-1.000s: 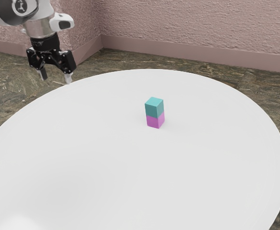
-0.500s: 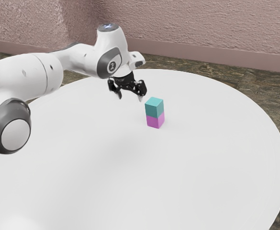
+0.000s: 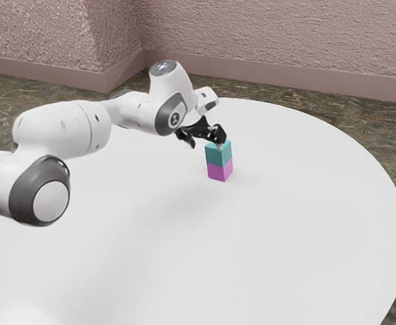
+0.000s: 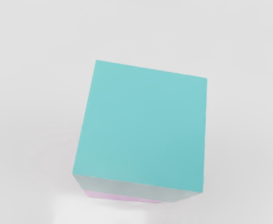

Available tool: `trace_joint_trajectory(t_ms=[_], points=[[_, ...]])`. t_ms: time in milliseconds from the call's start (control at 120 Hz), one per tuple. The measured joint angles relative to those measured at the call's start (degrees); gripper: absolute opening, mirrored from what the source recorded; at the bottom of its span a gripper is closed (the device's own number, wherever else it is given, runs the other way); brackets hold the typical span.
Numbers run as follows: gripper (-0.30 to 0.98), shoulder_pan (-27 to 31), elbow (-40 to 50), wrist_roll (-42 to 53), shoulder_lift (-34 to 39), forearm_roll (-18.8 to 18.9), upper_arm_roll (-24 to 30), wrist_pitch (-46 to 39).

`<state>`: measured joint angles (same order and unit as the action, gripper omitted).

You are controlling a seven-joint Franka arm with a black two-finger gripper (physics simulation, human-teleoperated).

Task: Pick up the blue block with one arm, and put the blue block on the table with one arm

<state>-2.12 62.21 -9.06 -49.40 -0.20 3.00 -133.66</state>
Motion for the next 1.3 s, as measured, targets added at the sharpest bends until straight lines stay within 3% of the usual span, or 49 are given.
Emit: trace_joint_trajectory(t_ms=[550,1300], points=[[0.69,0.0,-0.6,12.4,-4.8,0.0,0.1,-12.7],[0.69,2.2,-7.0,20.8,-11.5,-0.1,2.6,-17.8]])
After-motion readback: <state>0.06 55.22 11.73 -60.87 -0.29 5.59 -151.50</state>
